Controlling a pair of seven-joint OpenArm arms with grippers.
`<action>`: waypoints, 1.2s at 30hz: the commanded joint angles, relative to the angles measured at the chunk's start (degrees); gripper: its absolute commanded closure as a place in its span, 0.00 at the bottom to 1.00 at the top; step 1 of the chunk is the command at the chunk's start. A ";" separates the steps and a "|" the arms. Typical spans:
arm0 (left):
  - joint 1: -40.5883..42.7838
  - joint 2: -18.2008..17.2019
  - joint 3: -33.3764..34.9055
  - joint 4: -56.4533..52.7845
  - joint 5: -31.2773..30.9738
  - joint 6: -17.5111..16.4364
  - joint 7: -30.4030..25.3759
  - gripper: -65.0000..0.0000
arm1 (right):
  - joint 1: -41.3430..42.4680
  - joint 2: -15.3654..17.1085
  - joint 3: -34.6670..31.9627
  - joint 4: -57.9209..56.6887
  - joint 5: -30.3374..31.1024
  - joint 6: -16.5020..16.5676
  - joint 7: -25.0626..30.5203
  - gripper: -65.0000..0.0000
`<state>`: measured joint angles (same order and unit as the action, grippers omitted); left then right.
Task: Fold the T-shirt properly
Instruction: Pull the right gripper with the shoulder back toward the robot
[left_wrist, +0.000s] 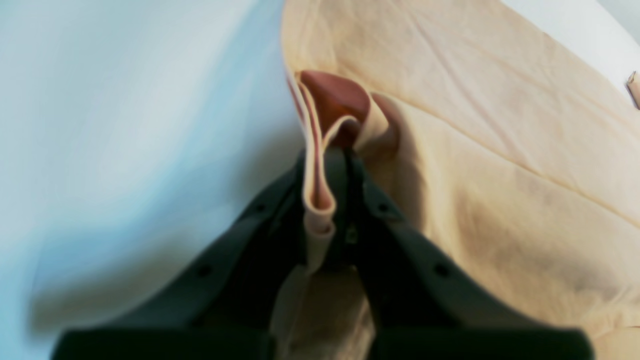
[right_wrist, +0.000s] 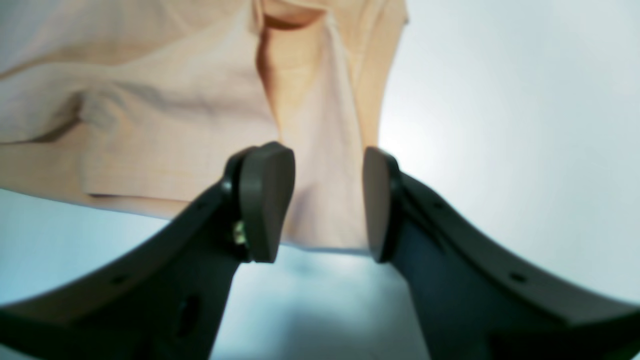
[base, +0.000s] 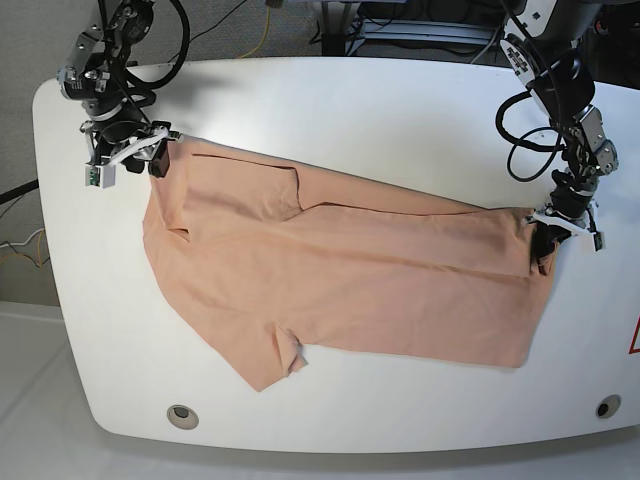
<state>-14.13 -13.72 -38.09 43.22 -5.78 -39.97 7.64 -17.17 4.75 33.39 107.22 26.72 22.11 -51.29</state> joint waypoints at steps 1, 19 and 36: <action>-0.59 -0.75 -0.02 0.60 0.81 -0.03 0.76 0.98 | 0.69 0.65 0.33 0.87 -1.01 0.35 1.31 0.60; -0.59 -0.75 0.06 0.60 0.81 -0.03 0.76 0.98 | 4.11 -0.93 -0.02 -3.35 -9.88 0.18 1.40 0.60; 0.55 -0.75 0.15 0.69 0.90 -0.03 0.76 0.98 | 1.30 -1.98 -0.11 -5.55 -9.88 -0.09 1.13 0.60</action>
<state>-13.17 -13.74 -38.09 43.44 -6.13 -40.32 6.83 -15.38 2.68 33.06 102.10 16.34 22.04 -50.87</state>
